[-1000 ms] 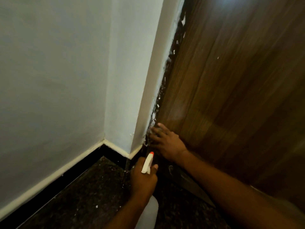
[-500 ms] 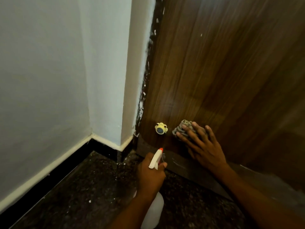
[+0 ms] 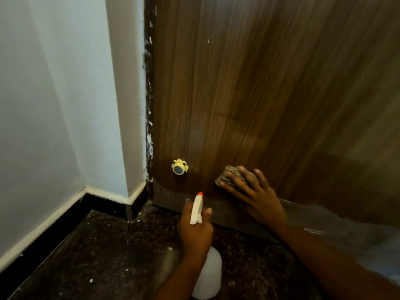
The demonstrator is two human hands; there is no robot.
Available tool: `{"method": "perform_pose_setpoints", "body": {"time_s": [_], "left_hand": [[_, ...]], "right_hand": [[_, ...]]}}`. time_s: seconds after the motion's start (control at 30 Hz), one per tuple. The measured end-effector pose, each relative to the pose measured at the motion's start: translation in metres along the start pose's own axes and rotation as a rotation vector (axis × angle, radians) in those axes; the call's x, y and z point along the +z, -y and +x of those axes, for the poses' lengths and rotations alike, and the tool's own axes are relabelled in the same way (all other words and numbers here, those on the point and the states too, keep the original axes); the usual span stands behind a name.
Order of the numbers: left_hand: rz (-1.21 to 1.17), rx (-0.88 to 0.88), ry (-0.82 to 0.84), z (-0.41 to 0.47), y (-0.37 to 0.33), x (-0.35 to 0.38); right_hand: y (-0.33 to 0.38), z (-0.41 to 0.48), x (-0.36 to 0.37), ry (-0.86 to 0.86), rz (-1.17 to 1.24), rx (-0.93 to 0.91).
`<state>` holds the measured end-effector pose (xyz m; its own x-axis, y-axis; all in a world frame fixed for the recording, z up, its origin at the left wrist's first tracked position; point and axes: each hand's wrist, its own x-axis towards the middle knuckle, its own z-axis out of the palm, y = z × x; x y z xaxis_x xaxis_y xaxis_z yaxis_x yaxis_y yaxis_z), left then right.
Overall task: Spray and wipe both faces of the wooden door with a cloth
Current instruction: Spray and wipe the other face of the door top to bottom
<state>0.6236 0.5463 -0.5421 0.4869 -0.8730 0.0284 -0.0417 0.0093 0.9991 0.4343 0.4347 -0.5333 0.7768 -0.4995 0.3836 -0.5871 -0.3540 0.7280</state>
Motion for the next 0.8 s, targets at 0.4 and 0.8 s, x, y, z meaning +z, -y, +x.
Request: {"method": "perform_pose_setpoints", "body": {"time_s": [0.4, 0.8], "left_hand": [[0.055, 0.083, -0.007, 0.017, 0.019, -0.006], [0.057, 0.164, 0.199, -0.038, -0.011, 0.062]], "right_hand": [[0.055, 0.022, 0.029, 0.208, -0.090, -0.258], [0.027, 0.009, -0.001, -0.155, 0.669, 2.055]]}}
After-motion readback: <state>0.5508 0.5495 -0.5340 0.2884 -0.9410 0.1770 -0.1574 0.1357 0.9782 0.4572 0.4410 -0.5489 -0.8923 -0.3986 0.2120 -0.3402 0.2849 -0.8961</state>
